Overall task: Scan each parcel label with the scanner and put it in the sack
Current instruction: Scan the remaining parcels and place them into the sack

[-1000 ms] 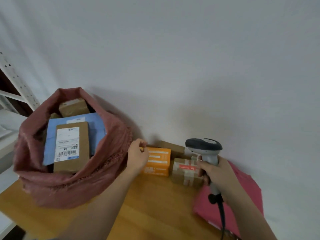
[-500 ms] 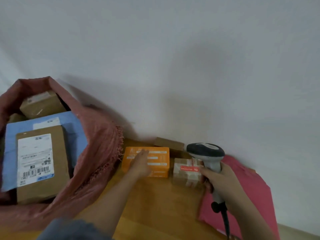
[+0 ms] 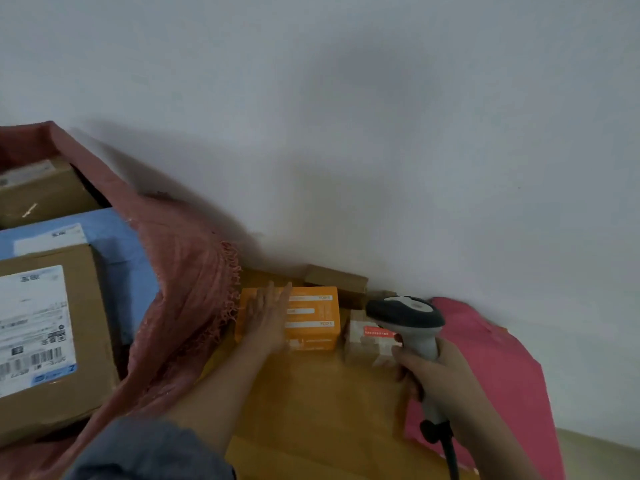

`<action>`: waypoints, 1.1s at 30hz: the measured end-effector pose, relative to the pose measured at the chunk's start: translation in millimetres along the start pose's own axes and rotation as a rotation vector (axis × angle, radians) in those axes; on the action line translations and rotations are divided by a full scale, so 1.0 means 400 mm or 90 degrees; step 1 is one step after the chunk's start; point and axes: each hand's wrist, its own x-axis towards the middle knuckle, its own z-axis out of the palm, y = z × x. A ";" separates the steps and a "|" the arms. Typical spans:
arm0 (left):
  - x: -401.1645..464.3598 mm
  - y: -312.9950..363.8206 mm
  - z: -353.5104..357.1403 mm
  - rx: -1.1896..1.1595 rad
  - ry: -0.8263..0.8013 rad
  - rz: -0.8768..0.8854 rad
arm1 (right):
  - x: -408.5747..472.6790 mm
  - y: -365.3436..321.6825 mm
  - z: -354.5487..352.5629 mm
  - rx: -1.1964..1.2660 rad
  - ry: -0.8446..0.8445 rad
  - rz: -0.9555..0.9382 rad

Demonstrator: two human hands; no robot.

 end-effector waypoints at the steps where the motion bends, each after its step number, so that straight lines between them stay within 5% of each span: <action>1: 0.017 -0.008 -0.002 0.011 -0.021 0.010 | -0.002 0.007 0.001 -0.010 0.000 0.004; 12: -0.080 0.004 0.065 0.024 -0.167 -0.009 | -0.055 0.031 0.018 0.004 0.009 0.030; 20: -0.313 -0.021 0.002 -0.636 -0.226 -0.188 | -0.148 0.011 -0.009 0.056 -0.001 -0.097; 33: -0.711 0.079 -0.118 -1.105 -0.079 -0.080 | -0.374 0.008 -0.095 0.202 -0.056 -0.234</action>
